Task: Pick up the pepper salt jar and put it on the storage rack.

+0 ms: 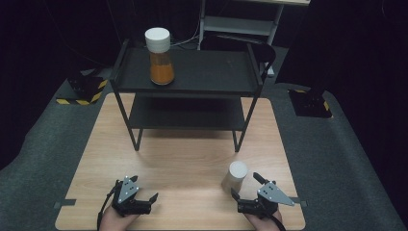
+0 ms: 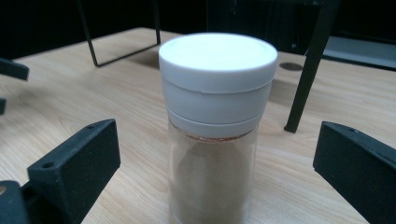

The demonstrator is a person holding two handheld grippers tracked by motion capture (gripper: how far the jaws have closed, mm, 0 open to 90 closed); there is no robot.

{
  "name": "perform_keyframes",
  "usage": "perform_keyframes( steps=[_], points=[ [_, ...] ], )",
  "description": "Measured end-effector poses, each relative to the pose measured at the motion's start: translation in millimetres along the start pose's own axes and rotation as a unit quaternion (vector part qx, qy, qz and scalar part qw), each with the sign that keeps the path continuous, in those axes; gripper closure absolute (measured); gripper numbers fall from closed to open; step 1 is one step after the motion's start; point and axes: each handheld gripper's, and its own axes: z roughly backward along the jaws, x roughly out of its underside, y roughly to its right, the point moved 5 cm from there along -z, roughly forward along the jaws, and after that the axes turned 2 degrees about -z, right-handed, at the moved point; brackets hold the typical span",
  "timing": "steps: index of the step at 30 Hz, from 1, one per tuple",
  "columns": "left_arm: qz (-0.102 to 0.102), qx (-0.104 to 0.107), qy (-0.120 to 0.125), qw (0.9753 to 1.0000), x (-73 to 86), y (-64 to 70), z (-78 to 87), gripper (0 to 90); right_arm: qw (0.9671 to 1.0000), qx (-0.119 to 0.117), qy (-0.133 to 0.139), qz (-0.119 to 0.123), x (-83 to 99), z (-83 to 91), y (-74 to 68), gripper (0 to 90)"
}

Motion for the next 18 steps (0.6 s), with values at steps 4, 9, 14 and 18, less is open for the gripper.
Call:
perform_keyframes(
  steps=[4, 9, 14, 18],
  points=[
    [0.003, 0.001, -0.001, 1.0, 0.0, -0.8, 0.3, 0.8, 1.0, -0.003, 0.002, 0.006, -2.9, -2.9, 0.4, 3.6],
    [0.004, 0.001, -0.002, 1.0, -0.1, -1.1, 0.3, 0.8, 0.9999, -0.008, 0.005, 0.013, -10.9, -6.3, 1.3, 10.8],
    [0.001, -0.001, -0.002, 1.0, -0.2, 0.3, 0.2, 0.8, 0.9998, -0.014, 0.008, 0.01, -13.9, -9.7, 4.3, 14.4],
    [0.001, 0.001, -0.002, 1.0, -0.2, 0.2, 0.3, 1.1, 0.9998, -0.015, 0.014, 0.009, -13.7, -12.4, 3.7, 18.3]
  ],
)
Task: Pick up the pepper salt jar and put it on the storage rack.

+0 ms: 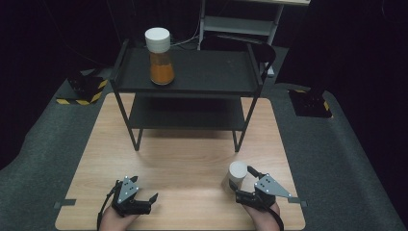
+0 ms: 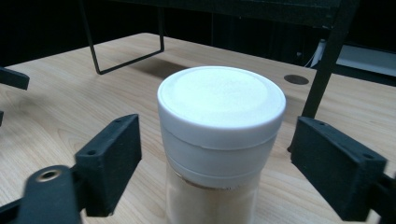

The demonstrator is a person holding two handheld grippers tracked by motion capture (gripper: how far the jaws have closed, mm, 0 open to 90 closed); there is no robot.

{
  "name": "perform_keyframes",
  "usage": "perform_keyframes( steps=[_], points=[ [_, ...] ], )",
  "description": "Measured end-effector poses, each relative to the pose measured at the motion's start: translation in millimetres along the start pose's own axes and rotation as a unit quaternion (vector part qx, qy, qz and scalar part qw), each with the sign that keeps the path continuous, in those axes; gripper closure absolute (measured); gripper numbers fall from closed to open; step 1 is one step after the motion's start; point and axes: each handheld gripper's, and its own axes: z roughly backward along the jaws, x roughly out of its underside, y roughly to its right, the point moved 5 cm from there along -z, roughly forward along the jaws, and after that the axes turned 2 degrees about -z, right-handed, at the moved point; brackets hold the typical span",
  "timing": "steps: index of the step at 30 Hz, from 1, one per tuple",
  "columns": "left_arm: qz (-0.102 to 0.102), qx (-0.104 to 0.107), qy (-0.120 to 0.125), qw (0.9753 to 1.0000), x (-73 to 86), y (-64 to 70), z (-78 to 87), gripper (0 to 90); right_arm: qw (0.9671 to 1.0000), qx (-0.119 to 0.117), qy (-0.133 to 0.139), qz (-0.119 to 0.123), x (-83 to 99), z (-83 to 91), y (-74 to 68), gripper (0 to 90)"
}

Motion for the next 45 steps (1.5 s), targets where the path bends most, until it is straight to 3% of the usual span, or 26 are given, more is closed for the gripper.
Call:
perform_keyframes(
  steps=[10, 18, 34, 40, 45],
  points=[
    [-0.002, 0.0, 0.0, 1.0, -0.1, 0.2, 0.2, 1.0, 0.9999, -0.002, 0.014, -0.01, 6.0, -6.7, 1.8, 27.7],
    [-0.002, -0.001, 0.0, 1.0, 0.1, 0.4, 0.3, 1.1, 0.9997, -0.004, 0.023, -0.004, 9.2, -10.4, 3.3, 33.1],
    [-0.004, 0.0, -0.002, 1.0, -0.3, 0.2, 0.6, 1.0, 0.9995, -0.009, 0.028, -0.007, 9.9, -12.5, 5.3, 33.9],
    [-0.005, 0.003, -0.002, 1.0, 0.3, -0.7, 1.7, 1.0, 0.9995, -0.01, 0.027, -0.014, 7.7, -11.4, 1.5, 34.0],
    [-0.001, 0.005, -0.002, 1.0, 0.9, -0.7, 2.4, 0.9, 0.9995, -0.013, 0.028, -0.007, 1.0, -7.4, -6.9, 34.0]
  ],
)
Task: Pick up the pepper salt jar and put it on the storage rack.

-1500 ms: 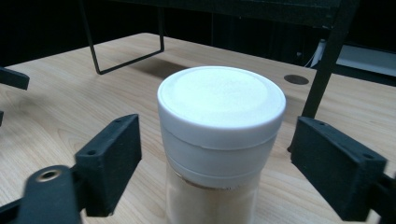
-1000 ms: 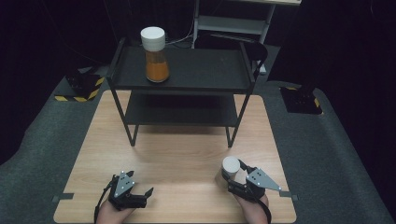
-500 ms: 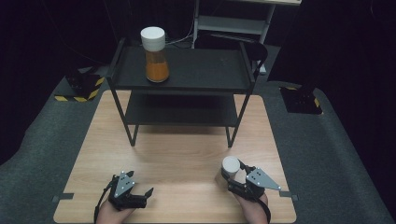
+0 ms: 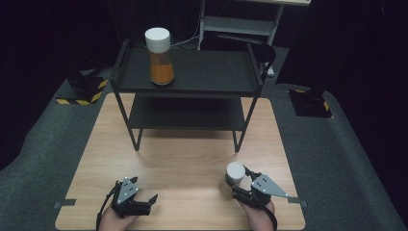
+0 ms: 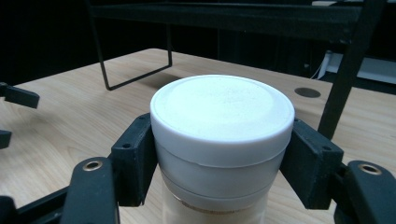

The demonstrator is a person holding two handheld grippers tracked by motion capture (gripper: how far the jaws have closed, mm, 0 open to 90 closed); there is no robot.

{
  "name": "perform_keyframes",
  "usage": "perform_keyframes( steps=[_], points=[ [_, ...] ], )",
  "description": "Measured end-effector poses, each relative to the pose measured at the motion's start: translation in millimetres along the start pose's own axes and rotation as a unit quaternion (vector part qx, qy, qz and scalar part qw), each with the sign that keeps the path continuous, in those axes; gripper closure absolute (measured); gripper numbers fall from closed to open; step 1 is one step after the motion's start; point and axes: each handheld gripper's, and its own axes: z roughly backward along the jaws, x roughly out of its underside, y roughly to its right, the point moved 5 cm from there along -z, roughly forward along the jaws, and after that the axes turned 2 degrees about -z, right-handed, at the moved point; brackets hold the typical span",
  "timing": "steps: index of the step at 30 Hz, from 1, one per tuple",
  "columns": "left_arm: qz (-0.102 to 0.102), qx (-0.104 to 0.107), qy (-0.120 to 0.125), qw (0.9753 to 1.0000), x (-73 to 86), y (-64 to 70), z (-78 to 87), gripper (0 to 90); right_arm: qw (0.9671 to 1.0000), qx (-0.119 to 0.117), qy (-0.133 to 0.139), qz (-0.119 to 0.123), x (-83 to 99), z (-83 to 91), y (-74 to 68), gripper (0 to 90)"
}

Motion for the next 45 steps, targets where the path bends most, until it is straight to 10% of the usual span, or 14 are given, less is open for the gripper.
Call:
perform_keyframes(
  steps=[45],
  points=[
    [-0.003, 0.004, -0.004, 1.0, -0.9, 0.5, -0.6, 0.3, 0.9978, -0.024, 0.051, 0.036, -118.0, 16.8, -25.2, 33.9]
  ],
)
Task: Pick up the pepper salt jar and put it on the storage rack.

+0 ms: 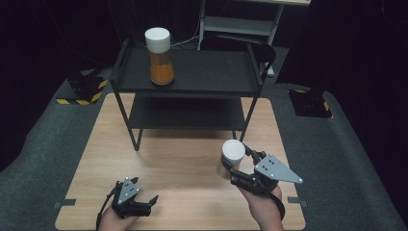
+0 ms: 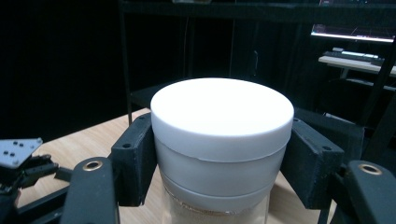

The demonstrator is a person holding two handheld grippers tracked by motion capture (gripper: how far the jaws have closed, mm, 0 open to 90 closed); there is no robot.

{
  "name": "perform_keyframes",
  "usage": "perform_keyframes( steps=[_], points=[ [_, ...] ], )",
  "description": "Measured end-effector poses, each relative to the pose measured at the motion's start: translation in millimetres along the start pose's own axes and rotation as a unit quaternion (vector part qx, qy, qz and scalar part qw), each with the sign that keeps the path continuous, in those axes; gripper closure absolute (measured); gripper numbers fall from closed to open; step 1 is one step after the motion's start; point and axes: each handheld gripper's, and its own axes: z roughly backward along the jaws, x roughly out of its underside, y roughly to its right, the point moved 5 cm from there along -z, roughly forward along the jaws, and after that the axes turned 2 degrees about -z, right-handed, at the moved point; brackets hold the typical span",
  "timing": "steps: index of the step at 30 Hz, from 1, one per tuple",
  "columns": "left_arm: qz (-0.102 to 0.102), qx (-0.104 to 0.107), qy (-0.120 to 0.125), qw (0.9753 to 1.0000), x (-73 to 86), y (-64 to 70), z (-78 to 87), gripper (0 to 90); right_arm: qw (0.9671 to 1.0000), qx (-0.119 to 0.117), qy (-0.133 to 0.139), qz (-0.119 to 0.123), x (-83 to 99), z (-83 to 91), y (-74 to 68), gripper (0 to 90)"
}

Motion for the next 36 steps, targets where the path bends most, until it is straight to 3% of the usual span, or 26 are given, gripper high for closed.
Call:
perform_keyframes(
  steps=[11, 23, 36],
  points=[
    [-0.002, 0.001, 0.0, 1.0, -0.1, 0.1, 0.1, 0.3, 0.9999, -0.008, 0.008, 0.011, -27.7, -6.8, 1.1, 33.9],
    [-0.003, 0.001, -0.001, 1.0, -0.2, 0.6, 0.1, 0.3, 0.9994, -0.015, 0.032, 0.001, -57.5, -3.2, 10.1, 33.9],
    [-0.002, 0.001, -0.002, 1.0, -0.4, 0.5, 0.0, 0.3, 0.9987, -0.014, 0.041, 0.025, -97.5, -3.8, 9.1, 33.9]
  ],
)
